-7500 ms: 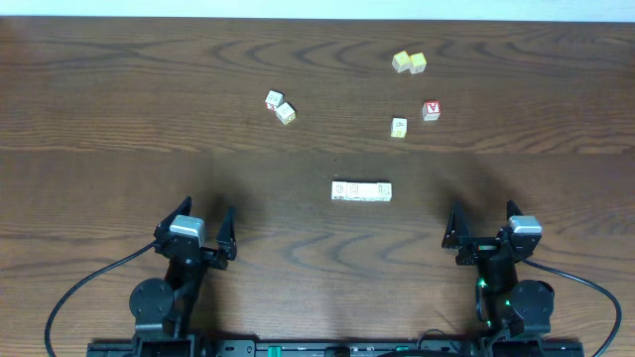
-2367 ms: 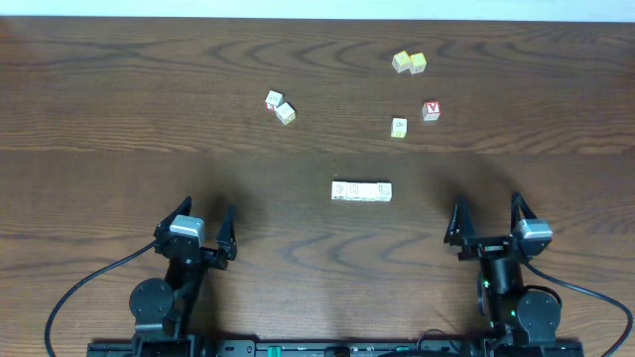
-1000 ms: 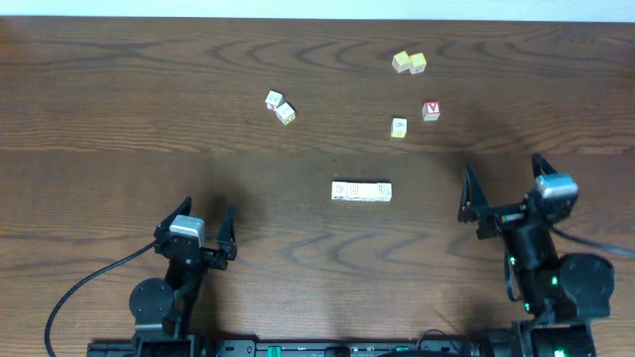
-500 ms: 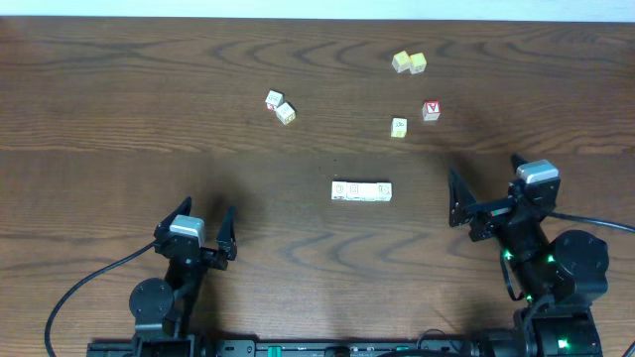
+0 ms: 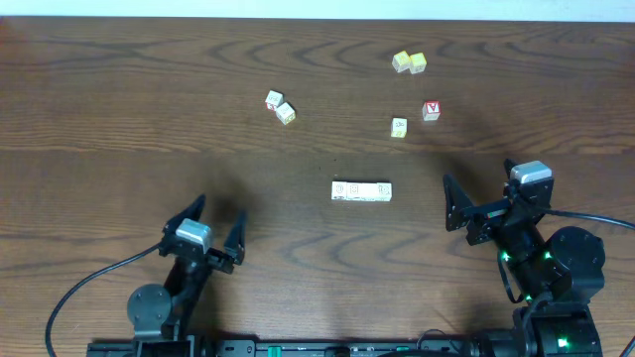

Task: Lift 4 blocks
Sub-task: 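Raise both arms and swing grippers toward the row of white blocks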

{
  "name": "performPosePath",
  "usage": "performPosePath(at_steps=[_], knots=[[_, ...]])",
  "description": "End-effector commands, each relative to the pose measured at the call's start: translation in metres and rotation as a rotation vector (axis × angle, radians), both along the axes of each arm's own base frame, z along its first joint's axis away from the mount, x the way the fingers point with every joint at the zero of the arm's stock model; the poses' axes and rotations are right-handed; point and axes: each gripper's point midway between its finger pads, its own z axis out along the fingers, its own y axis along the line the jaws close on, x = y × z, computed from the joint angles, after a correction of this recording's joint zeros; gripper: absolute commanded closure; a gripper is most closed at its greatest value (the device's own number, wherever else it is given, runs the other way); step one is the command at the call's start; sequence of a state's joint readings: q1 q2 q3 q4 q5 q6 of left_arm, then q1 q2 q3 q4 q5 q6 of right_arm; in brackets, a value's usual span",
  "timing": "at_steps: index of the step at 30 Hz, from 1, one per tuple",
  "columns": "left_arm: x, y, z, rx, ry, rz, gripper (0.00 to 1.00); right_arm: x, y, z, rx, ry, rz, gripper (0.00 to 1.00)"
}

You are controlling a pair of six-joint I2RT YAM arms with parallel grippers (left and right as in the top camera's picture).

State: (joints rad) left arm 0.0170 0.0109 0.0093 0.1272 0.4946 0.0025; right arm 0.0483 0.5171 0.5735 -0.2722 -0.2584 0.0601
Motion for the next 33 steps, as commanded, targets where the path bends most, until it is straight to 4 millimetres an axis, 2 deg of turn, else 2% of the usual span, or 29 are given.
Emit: performPosePath(at_steps=[1,6,8,12,18,19,23,26,30,33], knots=[[-0.021,-0.033,0.015,0.007,-0.076,-0.225,0.25,-0.001,0.004,0.008,0.015,-0.013,0.016,0.01],[-0.029,-0.036,0.043,-0.049,-0.096,-0.256,0.25,0.000,0.004,0.016,0.017,-0.045,0.016,0.01],[-0.028,-0.034,0.047,-0.055,-0.061,-0.241,0.25,0.001,0.004,0.020,0.018,-0.061,0.016,0.01],[-0.019,-0.028,0.048,-0.060,0.086,-0.189,0.25,0.003,0.002,0.022,0.031,-0.065,-0.002,0.01],[-0.002,-0.028,0.055,0.010,0.317,-0.195,0.25,0.008,0.000,0.013,0.053,-0.025,-0.022,0.01],[0.004,-0.035,0.066,-0.006,0.353,-0.251,0.25,0.010,0.000,0.009,0.054,-0.007,-0.022,0.01],[0.014,-0.050,0.082,-0.027,0.354,-0.370,0.25,0.015,0.000,-0.001,0.056,0.037,-0.024,0.01],[0.019,-0.054,0.091,-0.044,0.348,-0.401,0.25,0.017,0.000,-0.004,0.055,0.049,-0.025,0.01],[0.035,-0.039,0.097,-0.060,0.425,-0.279,0.25,0.019,0.000,0.001,0.051,0.050,-0.025,0.01],[0.046,-0.007,0.095,-0.027,0.555,-0.054,0.25,0.022,-0.002,0.005,0.029,0.079,-0.033,0.01]])
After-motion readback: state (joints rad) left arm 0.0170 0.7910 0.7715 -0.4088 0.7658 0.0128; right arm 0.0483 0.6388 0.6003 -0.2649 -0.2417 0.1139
